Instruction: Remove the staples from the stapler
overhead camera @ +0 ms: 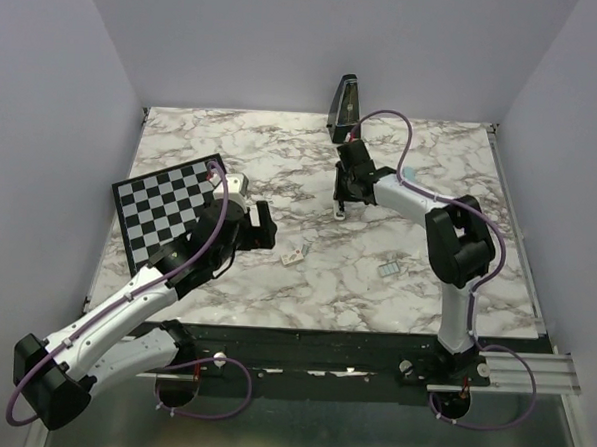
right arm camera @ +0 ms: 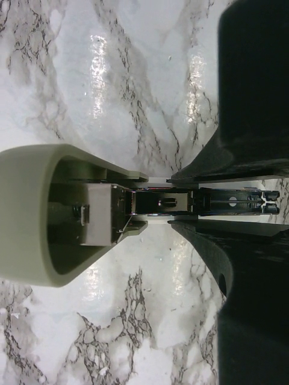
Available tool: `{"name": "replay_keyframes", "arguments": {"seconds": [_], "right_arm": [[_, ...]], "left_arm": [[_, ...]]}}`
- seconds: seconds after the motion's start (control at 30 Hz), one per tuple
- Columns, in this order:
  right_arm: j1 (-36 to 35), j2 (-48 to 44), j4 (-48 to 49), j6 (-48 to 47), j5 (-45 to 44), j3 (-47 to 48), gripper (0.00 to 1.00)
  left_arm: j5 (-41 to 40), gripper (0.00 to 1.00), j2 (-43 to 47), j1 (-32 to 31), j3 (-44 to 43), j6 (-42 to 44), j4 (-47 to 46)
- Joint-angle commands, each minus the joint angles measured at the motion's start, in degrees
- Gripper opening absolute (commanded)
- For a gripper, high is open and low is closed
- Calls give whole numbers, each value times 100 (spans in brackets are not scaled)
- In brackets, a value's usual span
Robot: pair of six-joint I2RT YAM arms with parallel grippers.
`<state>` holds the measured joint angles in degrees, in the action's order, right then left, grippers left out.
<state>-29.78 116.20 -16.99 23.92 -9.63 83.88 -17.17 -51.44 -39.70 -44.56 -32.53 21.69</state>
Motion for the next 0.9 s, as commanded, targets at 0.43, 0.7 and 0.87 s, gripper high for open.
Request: {"name": "replay_keyframes", "arguments": {"seconds": [0.43, 0.7, 0.87], "right_arm": [[-125, -114, -278, -20, -268, 50, 39], [-116, -993, -594, -142, -153, -310, 53], [261, -1626, -806, -466, -426, -574, 56]], "left_arm": [[-357, 99, 565, 33, 105, 247, 125], [-428, 99, 451, 33, -115, 458, 291], [-366, 99, 477, 24, -176, 537, 335]]}}
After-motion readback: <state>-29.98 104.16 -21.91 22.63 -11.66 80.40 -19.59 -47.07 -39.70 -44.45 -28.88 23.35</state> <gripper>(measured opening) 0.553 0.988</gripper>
